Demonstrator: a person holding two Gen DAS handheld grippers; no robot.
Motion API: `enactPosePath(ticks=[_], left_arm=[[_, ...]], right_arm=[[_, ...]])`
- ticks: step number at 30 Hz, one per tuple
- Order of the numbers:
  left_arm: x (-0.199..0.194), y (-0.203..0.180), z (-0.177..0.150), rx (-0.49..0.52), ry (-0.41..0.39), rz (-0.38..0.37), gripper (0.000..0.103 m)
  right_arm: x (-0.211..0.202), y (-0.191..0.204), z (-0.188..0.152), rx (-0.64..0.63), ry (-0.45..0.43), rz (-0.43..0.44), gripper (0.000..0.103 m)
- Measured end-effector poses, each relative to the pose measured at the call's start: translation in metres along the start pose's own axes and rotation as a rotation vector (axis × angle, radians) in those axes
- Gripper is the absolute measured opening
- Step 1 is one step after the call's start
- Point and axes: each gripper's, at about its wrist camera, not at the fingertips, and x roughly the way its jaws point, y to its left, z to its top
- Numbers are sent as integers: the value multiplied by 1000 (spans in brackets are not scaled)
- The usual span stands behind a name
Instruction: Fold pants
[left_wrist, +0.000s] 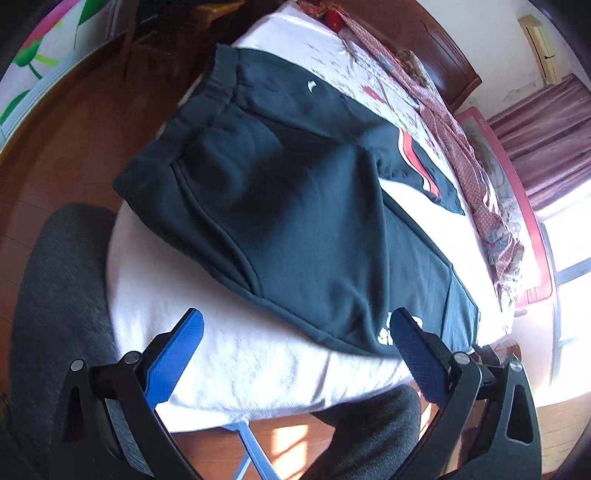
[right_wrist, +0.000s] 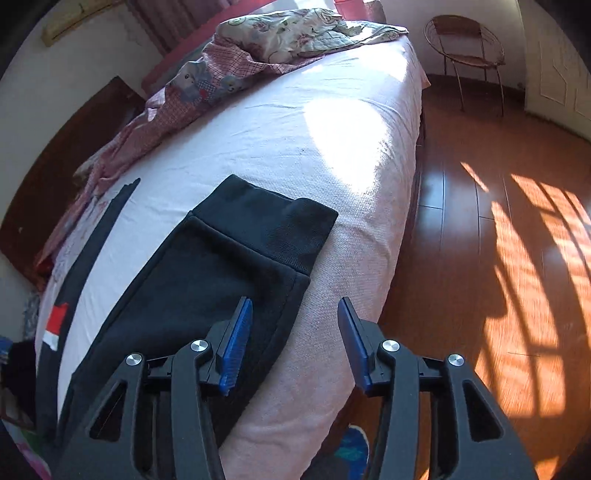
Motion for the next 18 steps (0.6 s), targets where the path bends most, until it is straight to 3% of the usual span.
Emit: enactPosePath(ticks=[4,7,11,14,18], left_arm=[[-22,42,42,-5,-128,46,101],[-30,72,69,84,-187,113,101],[-9,102,86,174,-76,156,101],[10,115,83,96,6,49,101],[31,125,78,-4,12,-21,96]], right_arm=[[-24,26,1,-76,-32,35,47],[-33,46,-10,-130,-5,91,47],[-38,64,-32,-164,44,139,47],[-42,75,-46,-193,74,151,47],[-47,79,-55,-207,91,153,47]])
